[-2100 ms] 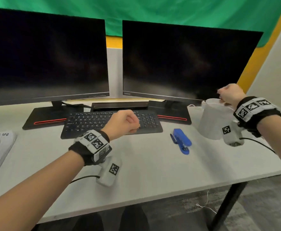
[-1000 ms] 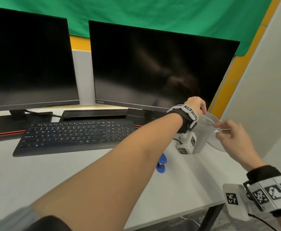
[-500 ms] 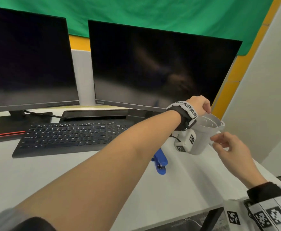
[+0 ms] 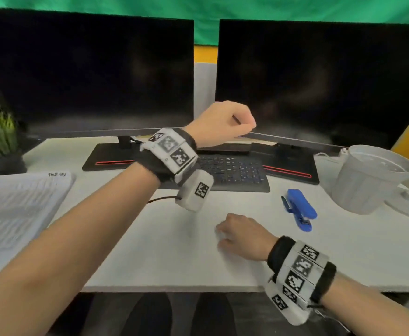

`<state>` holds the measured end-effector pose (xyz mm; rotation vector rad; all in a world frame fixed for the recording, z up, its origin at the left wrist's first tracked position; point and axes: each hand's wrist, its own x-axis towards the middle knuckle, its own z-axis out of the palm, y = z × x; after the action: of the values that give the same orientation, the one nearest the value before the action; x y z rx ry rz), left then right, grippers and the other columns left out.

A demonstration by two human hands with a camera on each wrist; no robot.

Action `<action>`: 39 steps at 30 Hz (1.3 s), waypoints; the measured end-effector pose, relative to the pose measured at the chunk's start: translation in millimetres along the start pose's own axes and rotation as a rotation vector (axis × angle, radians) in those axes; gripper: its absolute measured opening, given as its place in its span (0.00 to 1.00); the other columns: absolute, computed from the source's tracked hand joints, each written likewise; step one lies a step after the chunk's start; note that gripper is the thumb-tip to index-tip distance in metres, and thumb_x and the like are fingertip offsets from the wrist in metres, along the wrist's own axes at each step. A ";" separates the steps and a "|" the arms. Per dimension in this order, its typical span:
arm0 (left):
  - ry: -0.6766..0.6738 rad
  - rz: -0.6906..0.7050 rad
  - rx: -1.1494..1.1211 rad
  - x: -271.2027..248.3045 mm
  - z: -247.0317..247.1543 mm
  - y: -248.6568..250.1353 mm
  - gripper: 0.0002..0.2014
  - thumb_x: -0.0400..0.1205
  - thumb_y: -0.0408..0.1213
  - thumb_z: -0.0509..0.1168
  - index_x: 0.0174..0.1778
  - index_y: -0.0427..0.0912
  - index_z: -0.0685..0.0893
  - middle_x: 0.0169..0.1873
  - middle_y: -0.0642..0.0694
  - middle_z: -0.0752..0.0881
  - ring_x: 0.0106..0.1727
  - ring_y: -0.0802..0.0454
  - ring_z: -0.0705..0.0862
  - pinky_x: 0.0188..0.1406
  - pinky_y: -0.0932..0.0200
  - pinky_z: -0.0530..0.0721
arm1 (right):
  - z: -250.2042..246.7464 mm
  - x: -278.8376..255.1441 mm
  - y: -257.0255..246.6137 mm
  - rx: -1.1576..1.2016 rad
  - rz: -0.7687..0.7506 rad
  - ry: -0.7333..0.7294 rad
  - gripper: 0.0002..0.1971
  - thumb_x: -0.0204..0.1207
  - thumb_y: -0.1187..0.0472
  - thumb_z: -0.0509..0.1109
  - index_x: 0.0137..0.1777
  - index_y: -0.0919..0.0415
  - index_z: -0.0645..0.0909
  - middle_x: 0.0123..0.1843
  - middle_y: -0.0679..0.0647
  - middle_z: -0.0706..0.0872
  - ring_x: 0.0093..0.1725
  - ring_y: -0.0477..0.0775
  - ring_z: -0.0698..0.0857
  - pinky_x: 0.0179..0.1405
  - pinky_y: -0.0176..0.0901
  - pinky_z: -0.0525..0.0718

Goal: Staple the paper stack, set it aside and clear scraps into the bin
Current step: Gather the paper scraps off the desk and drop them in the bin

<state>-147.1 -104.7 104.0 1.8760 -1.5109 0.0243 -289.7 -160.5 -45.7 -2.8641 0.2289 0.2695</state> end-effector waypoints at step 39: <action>0.148 -0.413 0.064 -247.2 -31.9 -89.2 0.06 0.82 0.39 0.65 0.50 0.51 0.87 0.51 0.54 0.86 0.50 0.58 0.85 0.56 0.57 0.85 | -49.2 45.8 -30.5 1.004 0.302 0.045 0.11 0.76 0.69 0.65 0.32 0.64 0.77 0.28 0.56 0.79 0.31 0.53 0.79 0.41 0.47 0.86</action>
<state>-135.2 126.2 -24.9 2.1540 -1.0148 0.0199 -231.8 -150.4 -1.1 -1.8366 0.6047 0.0939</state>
